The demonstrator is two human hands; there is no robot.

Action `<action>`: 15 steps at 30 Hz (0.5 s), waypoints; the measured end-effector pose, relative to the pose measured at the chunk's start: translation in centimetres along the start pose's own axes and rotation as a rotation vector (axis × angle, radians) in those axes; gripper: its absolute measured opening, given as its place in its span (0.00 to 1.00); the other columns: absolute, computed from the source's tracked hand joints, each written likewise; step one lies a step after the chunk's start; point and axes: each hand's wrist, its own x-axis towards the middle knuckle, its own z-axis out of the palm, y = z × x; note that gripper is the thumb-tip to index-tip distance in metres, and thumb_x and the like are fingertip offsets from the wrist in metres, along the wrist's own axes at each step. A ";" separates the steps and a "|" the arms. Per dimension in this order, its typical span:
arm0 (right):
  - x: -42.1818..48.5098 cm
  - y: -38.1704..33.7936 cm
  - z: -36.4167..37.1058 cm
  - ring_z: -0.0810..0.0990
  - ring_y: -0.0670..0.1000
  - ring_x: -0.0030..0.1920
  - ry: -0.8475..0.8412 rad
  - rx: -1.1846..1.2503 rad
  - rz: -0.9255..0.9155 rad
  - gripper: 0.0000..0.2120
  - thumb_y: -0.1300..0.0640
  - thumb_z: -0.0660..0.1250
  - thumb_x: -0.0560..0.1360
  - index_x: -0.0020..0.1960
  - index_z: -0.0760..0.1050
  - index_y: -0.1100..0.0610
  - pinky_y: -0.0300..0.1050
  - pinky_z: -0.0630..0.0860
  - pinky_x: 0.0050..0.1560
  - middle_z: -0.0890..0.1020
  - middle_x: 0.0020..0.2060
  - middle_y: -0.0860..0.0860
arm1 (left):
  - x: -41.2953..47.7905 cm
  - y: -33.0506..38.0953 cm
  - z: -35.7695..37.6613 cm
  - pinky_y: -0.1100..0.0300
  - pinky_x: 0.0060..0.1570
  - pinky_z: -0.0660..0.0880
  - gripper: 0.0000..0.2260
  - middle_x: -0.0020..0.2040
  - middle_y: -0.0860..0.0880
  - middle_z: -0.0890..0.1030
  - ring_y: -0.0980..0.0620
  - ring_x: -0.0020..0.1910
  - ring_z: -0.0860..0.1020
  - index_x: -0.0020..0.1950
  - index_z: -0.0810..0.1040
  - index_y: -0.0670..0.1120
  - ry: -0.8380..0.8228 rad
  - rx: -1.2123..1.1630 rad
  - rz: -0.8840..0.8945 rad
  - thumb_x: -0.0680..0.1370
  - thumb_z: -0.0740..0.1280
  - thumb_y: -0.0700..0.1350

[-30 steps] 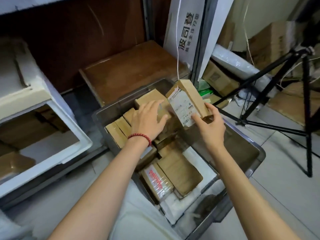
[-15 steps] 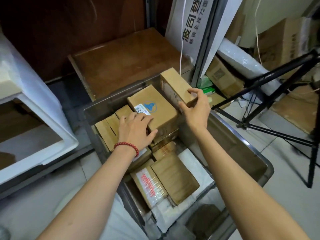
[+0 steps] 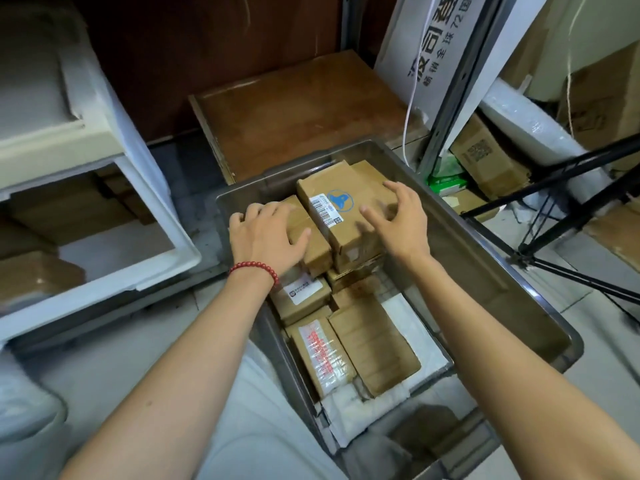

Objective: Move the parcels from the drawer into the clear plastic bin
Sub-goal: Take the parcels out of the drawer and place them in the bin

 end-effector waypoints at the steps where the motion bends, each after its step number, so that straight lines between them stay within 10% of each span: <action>1: -0.3 -0.8 0.4 0.69 0.51 0.68 -0.013 0.005 -0.024 0.28 0.48 0.71 0.74 0.70 0.68 0.55 0.45 0.65 0.68 0.70 0.68 0.53 | -0.2 -0.8 -0.6 0.49 0.61 0.62 0.23 0.67 0.53 0.74 0.48 0.66 0.68 0.68 0.71 0.54 0.003 -0.003 -0.033 0.76 0.59 0.62; 6: -2.1 -6.1 4.0 0.68 0.50 0.68 -0.140 0.015 -0.138 0.26 0.47 0.69 0.75 0.70 0.68 0.54 0.34 0.58 0.62 0.71 0.67 0.51 | -2.6 -6.7 -4.1 0.48 0.61 0.64 0.23 0.66 0.50 0.75 0.46 0.66 0.69 0.69 0.70 0.53 0.036 0.054 -0.143 0.76 0.60 0.61; 15: -8.8 -18.4 14.8 0.67 0.54 0.70 -0.509 -0.031 -0.409 0.29 0.46 0.68 0.76 0.73 0.65 0.55 0.47 0.64 0.69 0.69 0.70 0.54 | -12.4 -19.4 -8.6 0.49 0.58 0.64 0.23 0.64 0.51 0.76 0.45 0.64 0.70 0.67 0.72 0.53 0.082 0.202 -0.417 0.75 0.61 0.61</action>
